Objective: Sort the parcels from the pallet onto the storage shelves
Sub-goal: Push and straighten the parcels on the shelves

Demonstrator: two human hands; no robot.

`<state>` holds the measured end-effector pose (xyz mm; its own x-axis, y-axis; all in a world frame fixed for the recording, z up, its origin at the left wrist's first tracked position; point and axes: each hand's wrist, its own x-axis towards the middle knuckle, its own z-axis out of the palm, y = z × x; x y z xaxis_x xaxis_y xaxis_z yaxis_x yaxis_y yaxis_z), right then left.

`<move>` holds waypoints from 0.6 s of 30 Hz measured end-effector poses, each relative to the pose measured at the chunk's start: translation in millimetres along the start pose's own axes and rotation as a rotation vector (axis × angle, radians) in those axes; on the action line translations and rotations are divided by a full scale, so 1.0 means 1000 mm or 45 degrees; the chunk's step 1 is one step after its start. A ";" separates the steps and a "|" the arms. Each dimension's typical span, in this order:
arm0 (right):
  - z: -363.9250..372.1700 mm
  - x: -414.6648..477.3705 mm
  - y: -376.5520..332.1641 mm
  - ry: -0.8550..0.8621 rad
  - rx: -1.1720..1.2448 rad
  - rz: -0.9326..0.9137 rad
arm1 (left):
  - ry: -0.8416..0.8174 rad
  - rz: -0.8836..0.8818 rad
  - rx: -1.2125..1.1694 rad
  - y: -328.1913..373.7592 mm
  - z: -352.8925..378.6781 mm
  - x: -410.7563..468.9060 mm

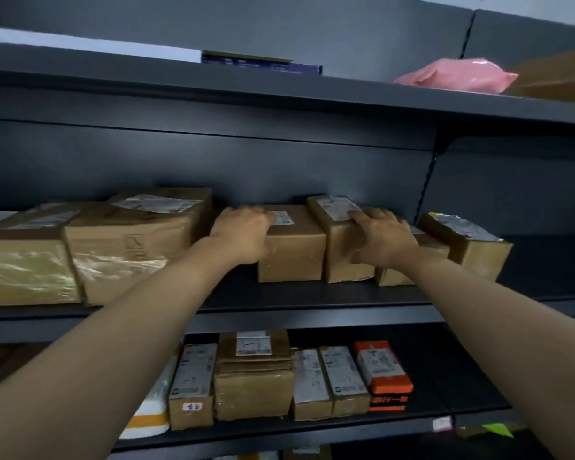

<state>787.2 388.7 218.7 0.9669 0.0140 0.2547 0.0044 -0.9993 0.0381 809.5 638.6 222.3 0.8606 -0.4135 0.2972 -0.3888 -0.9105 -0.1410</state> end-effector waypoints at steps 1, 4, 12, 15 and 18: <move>0.002 0.003 0.007 -0.001 0.030 -0.030 | -0.044 -0.010 0.004 0.006 0.005 0.006; 0.008 0.010 0.021 0.001 0.159 -0.103 | -0.133 -0.044 -0.012 0.018 0.017 0.015; 0.021 0.016 0.012 0.186 0.410 -0.197 | -0.050 -0.046 0.101 0.015 0.018 0.007; 0.018 0.013 0.005 0.192 0.469 -0.232 | -0.078 -0.040 0.114 0.007 0.012 -0.004; 0.016 0.011 -0.008 0.190 0.509 -0.284 | -0.110 -0.046 0.159 -0.004 0.004 -0.015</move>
<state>801.8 395.9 205.8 0.8842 0.2057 0.4193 0.3338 -0.9063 -0.2593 799.7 648.4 214.4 0.9006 -0.3734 0.2224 -0.3177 -0.9148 -0.2496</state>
